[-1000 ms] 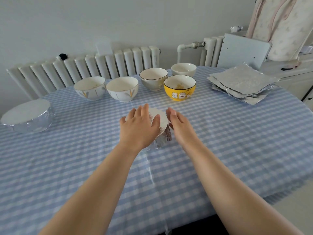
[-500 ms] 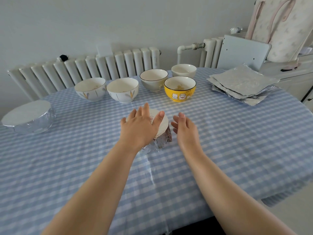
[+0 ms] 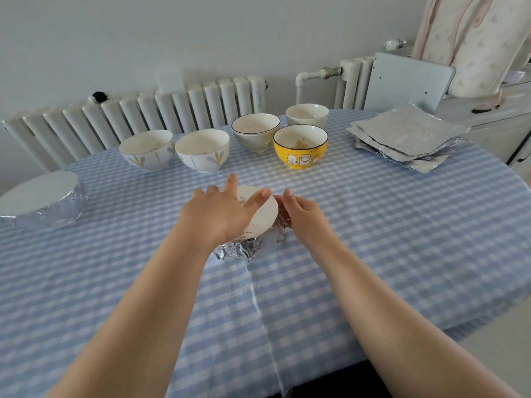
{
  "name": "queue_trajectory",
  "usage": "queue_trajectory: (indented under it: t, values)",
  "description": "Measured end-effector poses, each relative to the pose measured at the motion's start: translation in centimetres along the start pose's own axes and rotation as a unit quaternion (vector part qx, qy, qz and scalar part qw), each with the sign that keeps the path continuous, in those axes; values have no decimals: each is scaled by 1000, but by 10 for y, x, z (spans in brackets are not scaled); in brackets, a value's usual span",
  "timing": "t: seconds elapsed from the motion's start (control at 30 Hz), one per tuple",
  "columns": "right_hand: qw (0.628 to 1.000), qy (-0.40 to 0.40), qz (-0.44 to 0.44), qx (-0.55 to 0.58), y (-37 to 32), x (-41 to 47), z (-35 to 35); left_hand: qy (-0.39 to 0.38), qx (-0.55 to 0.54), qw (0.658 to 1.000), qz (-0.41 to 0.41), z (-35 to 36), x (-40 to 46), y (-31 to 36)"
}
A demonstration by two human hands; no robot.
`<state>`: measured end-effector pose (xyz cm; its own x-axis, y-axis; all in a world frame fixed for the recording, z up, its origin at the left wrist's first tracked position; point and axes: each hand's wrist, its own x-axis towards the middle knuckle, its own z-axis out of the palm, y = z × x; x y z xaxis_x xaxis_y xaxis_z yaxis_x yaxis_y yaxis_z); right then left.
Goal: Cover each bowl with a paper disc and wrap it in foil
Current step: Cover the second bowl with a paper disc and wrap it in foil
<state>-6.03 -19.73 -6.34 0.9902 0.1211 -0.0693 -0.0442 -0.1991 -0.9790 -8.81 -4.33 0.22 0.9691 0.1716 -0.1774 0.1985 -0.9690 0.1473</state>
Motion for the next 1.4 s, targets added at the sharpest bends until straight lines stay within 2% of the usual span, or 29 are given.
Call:
queue_trajectory:
  t: [0.07,0.13,0.2,0.27,0.33,0.67,0.87,1.4]
  values:
    - [999,-1,-22,-24,-2,-1,3,27,18,999,-14,2,-2,-4]
    - [998,-5,-57,-33,2,-1,6,68,41,997,7,8,1,-8]
    - [998,7,-61,-31,5,-1,7,89,32,991,90,15,4,-13]
    - [999,21,-42,-6,8,-1,8,66,-9,981,181,20,7,-17]
    - [999,38,-38,2,10,-1,10,46,-31,975,214,23,8,-20]
    - [995,84,-12,45,15,-5,18,55,-21,980,192,27,11,-17]
    - [984,71,37,161,11,0,22,66,-29,981,182,29,11,-17]
    - [992,85,68,67,16,12,22,85,-41,978,188,30,12,-18]
